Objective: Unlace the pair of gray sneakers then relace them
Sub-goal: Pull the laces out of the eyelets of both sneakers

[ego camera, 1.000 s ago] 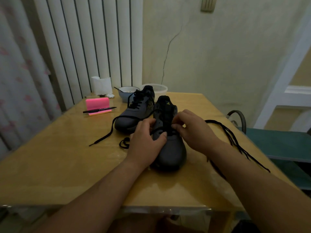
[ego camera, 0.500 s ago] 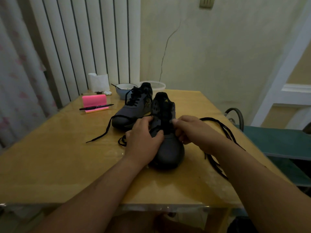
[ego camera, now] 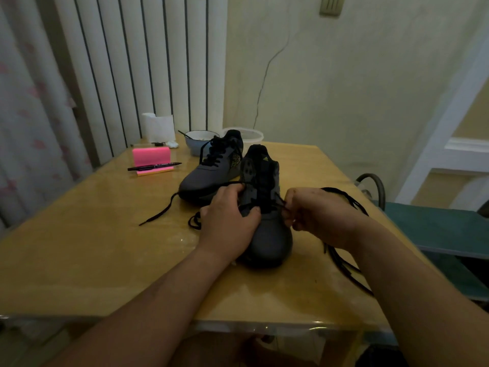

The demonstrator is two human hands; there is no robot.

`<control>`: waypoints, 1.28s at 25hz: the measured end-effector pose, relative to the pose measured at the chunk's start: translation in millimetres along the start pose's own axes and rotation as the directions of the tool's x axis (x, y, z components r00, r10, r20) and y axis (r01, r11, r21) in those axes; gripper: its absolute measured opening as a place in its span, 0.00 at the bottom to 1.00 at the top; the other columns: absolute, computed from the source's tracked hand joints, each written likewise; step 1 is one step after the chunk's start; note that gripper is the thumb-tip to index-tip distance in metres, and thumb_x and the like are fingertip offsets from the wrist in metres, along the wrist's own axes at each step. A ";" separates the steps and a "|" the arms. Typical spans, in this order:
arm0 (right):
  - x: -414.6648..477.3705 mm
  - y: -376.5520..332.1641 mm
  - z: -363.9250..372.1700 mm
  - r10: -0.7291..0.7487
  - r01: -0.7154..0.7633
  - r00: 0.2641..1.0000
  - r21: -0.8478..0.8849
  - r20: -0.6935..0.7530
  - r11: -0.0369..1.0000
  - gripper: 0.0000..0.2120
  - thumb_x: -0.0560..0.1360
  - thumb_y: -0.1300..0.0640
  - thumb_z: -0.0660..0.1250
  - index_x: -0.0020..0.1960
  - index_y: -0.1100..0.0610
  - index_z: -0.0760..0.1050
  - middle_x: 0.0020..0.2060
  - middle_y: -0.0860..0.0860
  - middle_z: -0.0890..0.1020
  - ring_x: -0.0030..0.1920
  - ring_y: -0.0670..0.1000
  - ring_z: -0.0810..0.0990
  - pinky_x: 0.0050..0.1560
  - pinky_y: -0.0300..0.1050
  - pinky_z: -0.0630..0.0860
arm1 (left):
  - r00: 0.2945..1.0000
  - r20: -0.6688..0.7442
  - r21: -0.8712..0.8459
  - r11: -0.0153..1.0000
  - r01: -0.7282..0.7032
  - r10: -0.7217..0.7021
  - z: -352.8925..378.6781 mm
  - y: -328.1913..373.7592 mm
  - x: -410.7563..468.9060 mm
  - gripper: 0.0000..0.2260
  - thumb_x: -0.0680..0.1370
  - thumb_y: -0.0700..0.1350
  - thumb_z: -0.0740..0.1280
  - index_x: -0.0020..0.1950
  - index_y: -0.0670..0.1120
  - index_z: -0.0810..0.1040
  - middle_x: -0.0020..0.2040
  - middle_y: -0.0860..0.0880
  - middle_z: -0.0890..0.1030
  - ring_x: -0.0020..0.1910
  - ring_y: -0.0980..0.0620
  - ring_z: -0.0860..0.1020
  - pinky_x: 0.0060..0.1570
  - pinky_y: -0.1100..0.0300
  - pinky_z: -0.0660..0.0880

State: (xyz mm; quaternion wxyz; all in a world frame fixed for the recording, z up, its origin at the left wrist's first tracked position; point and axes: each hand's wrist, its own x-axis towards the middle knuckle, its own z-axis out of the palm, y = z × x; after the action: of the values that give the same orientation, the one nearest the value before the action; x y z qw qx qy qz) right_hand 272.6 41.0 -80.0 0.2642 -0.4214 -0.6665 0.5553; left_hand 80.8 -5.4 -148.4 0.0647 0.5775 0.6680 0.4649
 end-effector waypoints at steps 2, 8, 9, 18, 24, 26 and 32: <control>-0.5 5.8 -1.1 0.085 -0.085 0.996 -0.001 0.014 0.996 0.11 0.82 0.53 0.61 0.43 0.56 0.74 0.39 0.53 0.77 0.38 0.51 0.75 0.43 0.48 0.69 | 1.000 -0.001 -0.001 1.000 -0.008 0.008 0.3 -0.6 0.4 0.24 0.79 0.55 0.70 0.73 0.51 0.72 0.62 0.57 0.72 0.63 0.53 0.75 0.68 0.49 0.64; 27.1 -16.5 14.9 0.015 -0.126 0.967 -0.430 -0.253 0.894 0.25 0.81 0.34 0.62 0.52 0.57 0.79 0.46 0.53 0.84 0.45 0.53 0.82 0.42 0.47 0.78 | 1.000 -0.001 -0.009 1.000 -0.028 0.028 0.5 -0.2 -0.2 0.23 0.80 0.54 0.70 0.73 0.50 0.72 0.63 0.55 0.74 0.63 0.53 0.75 0.65 0.52 0.63; 30.3 -17.6 15.7 -0.038 -0.081 0.972 -0.480 -0.233 0.874 0.22 0.82 0.38 0.64 0.52 0.58 0.79 0.45 0.53 0.83 0.43 0.52 0.81 0.39 0.46 0.77 | 1.000 0.000 -0.010 1.000 -0.025 0.025 0.1 0.2 -0.2 0.23 0.80 0.55 0.70 0.73 0.50 0.72 0.63 0.54 0.74 0.63 0.53 0.75 0.66 0.51 0.64; -6.5 -1.0 -18.2 0.048 -0.065 0.974 0.069 0.221 0.995 0.13 0.78 0.49 0.70 0.39 0.55 0.75 0.35 0.52 0.76 0.36 0.50 0.74 0.40 0.44 0.71 | 1.000 0.018 -0.026 1.000 -0.011 0.012 1.7 -1.3 2.0 0.26 0.80 0.54 0.69 0.77 0.51 0.69 0.61 0.54 0.73 0.63 0.50 0.75 0.66 0.48 0.66; 27.2 -16.2 8.5 -0.015 -0.068 0.987 -0.508 -0.158 0.859 0.23 0.81 0.34 0.62 0.53 0.53 0.79 0.45 0.51 0.83 0.46 0.51 0.82 0.42 0.45 0.77 | 0.999 0.019 0.004 0.999 -0.043 0.043 2.0 -2.8 0.8 0.27 0.81 0.55 0.68 0.78 0.51 0.69 0.65 0.52 0.74 0.65 0.51 0.74 0.68 0.46 0.67; 27.4 -18.2 8.6 -0.108 0.026 0.987 -0.536 -0.122 0.844 0.15 0.83 0.43 0.65 0.46 0.53 0.80 0.40 0.49 0.82 0.41 0.49 0.80 0.39 0.42 0.74 | 0.999 0.017 0.026 0.999 -0.042 0.042 1.9 -3.1 0.8 0.27 0.81 0.56 0.68 0.78 0.51 0.69 0.66 0.52 0.74 0.64 0.51 0.74 0.68 0.45 0.66; -7.9 -0.8 -26.7 -0.251 0.205 0.967 0.447 0.045 0.871 0.13 0.74 0.59 0.64 0.31 0.55 0.75 0.37 0.52 0.77 0.47 0.51 0.79 0.53 0.47 0.73 | 0.999 0.032 0.038 0.999 -0.020 0.019 3.2 -4.3 4.6 0.25 0.80 0.58 0.67 0.76 0.53 0.71 0.64 0.54 0.74 0.63 0.51 0.75 0.68 0.44 0.66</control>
State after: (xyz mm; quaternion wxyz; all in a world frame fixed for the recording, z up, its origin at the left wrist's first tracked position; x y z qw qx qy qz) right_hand 298.2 48.0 -71.8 0.3816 -0.2406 -0.5820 0.6765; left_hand 78.3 0.6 -151.1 0.0597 0.5924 0.6699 0.4436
